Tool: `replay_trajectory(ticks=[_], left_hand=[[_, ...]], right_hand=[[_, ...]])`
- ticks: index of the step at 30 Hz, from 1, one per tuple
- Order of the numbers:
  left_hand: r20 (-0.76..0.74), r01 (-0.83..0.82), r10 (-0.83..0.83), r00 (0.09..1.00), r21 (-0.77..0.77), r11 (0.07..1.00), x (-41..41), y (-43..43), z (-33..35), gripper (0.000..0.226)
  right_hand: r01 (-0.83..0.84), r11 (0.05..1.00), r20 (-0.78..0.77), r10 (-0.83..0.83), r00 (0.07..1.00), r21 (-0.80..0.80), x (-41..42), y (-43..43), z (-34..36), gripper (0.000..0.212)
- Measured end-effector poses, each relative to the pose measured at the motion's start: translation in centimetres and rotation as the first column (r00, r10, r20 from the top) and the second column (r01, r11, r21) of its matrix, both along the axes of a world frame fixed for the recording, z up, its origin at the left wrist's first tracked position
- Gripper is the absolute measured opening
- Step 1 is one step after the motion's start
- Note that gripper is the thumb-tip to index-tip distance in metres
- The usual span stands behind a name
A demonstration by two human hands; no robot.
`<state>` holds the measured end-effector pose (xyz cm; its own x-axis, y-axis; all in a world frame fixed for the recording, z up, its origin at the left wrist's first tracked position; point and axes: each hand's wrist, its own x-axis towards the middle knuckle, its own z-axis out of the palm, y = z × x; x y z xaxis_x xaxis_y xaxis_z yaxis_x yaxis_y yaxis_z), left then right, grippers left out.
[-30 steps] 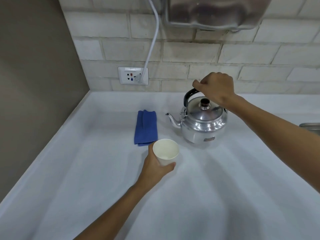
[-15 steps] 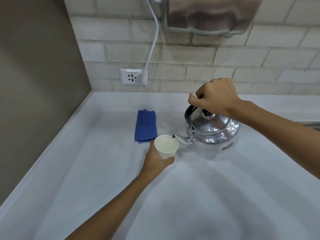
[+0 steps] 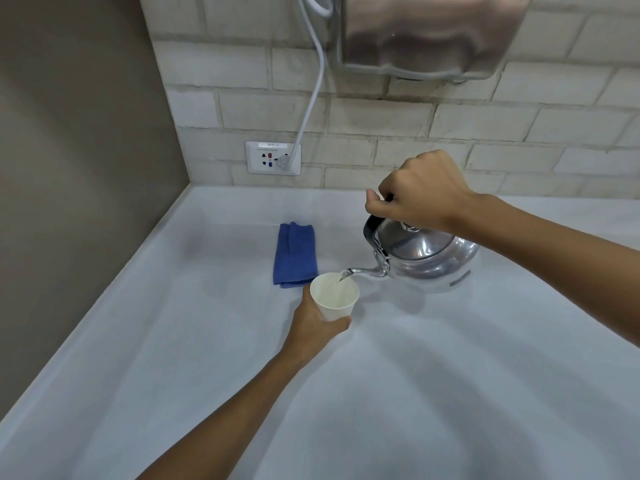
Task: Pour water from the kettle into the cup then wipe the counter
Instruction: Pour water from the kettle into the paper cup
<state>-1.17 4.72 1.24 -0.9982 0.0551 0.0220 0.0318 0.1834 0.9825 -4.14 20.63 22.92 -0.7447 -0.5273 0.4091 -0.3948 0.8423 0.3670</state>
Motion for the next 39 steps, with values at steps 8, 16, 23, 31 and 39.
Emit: replay_trajectory(ticks=[8,16,23,31,39], left_hand=[[-0.009,-0.011,0.011,1.0,-0.003,1.0,-0.05,0.07,-0.09,0.074],[0.001,-0.008,0.008,1.0,-0.003,1.0,-0.18,0.09,-0.08,0.074],[-0.009,0.006,-0.006,1.0,-0.001,1.0,-0.09,0.07,0.01,0.075],[-0.007,0.005,-0.005,1.0,-0.008,1.0,-0.02,0.08,0.12,0.075],[-0.014,-0.004,0.004,1.0,0.0,1.0,-0.02,0.14,0.08,0.073]], right_hand=[[-0.016,0.999,-0.011,0.016,1.0,0.029,-0.01,-0.02,0.44,0.049],[-0.024,0.999,-0.023,0.025,0.999,0.039,0.14,-0.03,0.67,0.048],[-0.032,0.998,-0.042,0.035,0.998,0.054,0.25,0.09,0.88,0.048],[-0.038,0.997,-0.045,0.041,0.998,0.07,0.45,-0.02,0.94,0.049],[-0.069,0.994,-0.039,0.073,0.997,0.084,0.77,-0.18,0.98,0.049]])
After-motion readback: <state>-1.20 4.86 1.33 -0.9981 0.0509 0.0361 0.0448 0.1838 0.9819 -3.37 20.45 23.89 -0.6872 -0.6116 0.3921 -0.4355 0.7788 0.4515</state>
